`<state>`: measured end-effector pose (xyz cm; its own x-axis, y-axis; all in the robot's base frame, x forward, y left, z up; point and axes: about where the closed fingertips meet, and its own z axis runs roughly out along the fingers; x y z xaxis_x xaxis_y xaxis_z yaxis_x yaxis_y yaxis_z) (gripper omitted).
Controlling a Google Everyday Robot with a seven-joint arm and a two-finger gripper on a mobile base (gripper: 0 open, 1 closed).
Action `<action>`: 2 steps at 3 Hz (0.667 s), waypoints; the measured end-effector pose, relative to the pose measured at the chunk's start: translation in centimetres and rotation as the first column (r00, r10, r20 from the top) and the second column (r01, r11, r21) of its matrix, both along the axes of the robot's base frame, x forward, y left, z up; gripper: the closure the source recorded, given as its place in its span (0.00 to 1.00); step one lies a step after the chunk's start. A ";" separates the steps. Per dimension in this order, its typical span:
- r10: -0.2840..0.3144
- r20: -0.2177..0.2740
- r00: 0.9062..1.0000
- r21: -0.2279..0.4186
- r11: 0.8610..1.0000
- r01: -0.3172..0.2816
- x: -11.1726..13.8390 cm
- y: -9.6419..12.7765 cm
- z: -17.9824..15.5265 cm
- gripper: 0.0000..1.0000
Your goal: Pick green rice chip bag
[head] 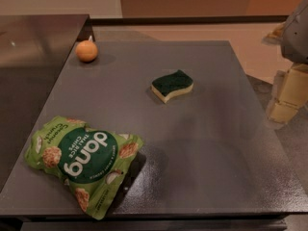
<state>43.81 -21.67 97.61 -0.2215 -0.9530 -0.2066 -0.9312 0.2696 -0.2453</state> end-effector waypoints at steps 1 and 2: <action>0.000 0.000 1.000 0.000 1.000 0.000 0.0 0.0 0.0 0.00; 0.044 -0.004 0.999 0.036 0.998 -0.043 -0.3 1.8 -0.1 0.00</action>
Offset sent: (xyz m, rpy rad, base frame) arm -0.0100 0.0452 -0.0090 0.0934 0.0359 0.1161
